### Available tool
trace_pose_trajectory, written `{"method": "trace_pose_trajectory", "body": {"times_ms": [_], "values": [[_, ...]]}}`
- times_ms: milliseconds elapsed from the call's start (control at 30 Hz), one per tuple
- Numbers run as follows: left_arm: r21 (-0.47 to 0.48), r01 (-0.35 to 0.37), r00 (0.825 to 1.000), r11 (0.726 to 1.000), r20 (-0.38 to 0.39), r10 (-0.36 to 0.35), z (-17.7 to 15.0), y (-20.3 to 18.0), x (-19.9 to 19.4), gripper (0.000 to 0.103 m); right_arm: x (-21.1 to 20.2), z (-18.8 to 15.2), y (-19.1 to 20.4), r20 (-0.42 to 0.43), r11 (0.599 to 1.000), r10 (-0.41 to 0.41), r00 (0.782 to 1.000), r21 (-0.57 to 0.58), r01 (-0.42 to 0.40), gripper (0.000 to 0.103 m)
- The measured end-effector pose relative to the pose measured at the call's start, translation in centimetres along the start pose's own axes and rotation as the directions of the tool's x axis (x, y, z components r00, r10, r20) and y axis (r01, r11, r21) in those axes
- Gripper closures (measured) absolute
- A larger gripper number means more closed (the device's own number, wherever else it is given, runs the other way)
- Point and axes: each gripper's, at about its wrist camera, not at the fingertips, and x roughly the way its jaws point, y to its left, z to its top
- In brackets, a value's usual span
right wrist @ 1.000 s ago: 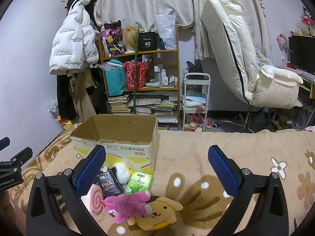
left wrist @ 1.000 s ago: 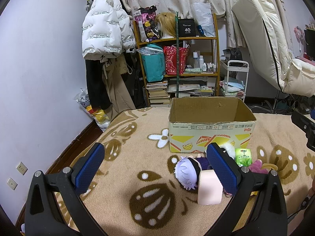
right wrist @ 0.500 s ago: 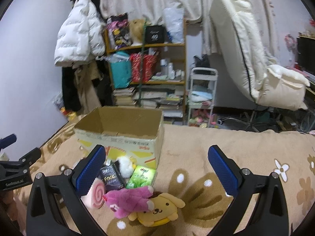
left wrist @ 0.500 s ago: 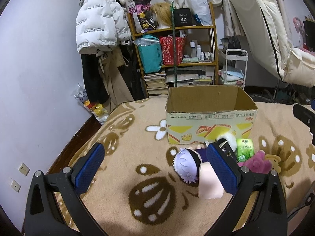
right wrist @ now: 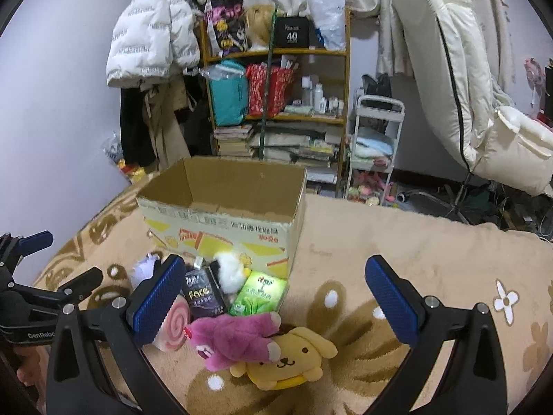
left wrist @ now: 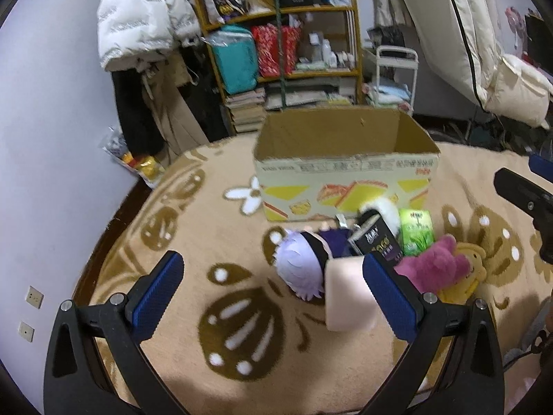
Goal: Organize soft objects
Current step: 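Grasp the pale pink roll with the left gripper while the right gripper grasps the pink plush bear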
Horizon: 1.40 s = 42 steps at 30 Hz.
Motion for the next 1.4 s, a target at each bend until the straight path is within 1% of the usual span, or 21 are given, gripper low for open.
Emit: {"method": "trace_pose_trajectory", "body": {"times_ms": [200, 333, 567, 700, 800, 933, 1033, 1200, 1267, 1333, 1400], "values": [[0.038, 0.033, 0.997, 0.999, -0.065, -0.031, -0.1, -1.8, 1.8, 0.001, 1.6, -0.2, 0.1, -0.072, 1.0, 0.021, 0.997, 0.01, -0.02, 0.0], [0.061, 0.05, 0.993, 0.997, -0.107, -0.044, -0.3, -2.8, 2.9, 0.001, 2.7, -0.4, 0.0, -0.124, 0.999, 0.035, 0.992, 0.022, -0.033, 0.0], [0.06, 0.081, 0.979, 0.995, -0.191, -0.068, -0.7, -3.7, 5.1, 0.001, 5.0, -1.4, 0.4, -0.226, 0.998, 0.069, 0.972, 0.027, -0.065, 0.0], [0.048, 0.098, 0.968, 0.994, -0.236, -0.084, -0.9, -3.9, 6.5, 0.001, 6.6, -2.1, 1.0, -0.297, 0.996, 0.09, 0.951, 0.015, -0.09, 0.003], [0.044, 0.112, 0.959, 0.993, -0.267, -0.096, -1.0, -4.1, 7.5, 0.001, 7.7, -2.7, 1.3, -0.343, 0.993, 0.112, 0.933, 0.012, -0.115, 0.011], [0.03, 0.137, 0.944, 0.99, -0.306, -0.122, -1.3, -4.2, 8.6, 0.001, 9.0, -3.4, 1.7, -0.395, 0.991, 0.128, 0.91, 0.009, -0.136, 0.014], [0.029, 0.135, 0.937, 0.99, -0.33, -0.118, -1.4, -4.3, 9.3, 0.001, 9.6, -3.7, 1.7, -0.42, 0.99, 0.137, 0.897, 0.02, -0.142, 0.016], [0.019, 0.148, 0.922, 0.989, -0.363, -0.132, -1.6, -4.4, 10.3, 0.001, 10.5, -4.1, 1.6, -0.45, 0.988, 0.149, 0.881, 0.039, -0.147, 0.017], [0.015, 0.15, 0.912, 0.989, -0.389, -0.133, -1.8, -4.5, 10.7, 0.001, 10.8, -4.2, 1.5, -0.462, 0.988, 0.154, 0.873, 0.045, -0.151, 0.018], [0.013, 0.15, 0.909, 0.989, -0.395, -0.133, -1.9, -4.3, 11.2, 0.001, 11.2, -4.4, 1.6, -0.474, 0.986, 0.162, 0.865, 0.05, -0.158, 0.024], [0.013, 0.149, 0.907, 0.989, -0.401, -0.131, -1.9, -4.2, 11.4, 0.003, 11.3, -4.5, 1.6, -0.483, 0.985, 0.167, 0.86, 0.054, -0.161, 0.025]]}}
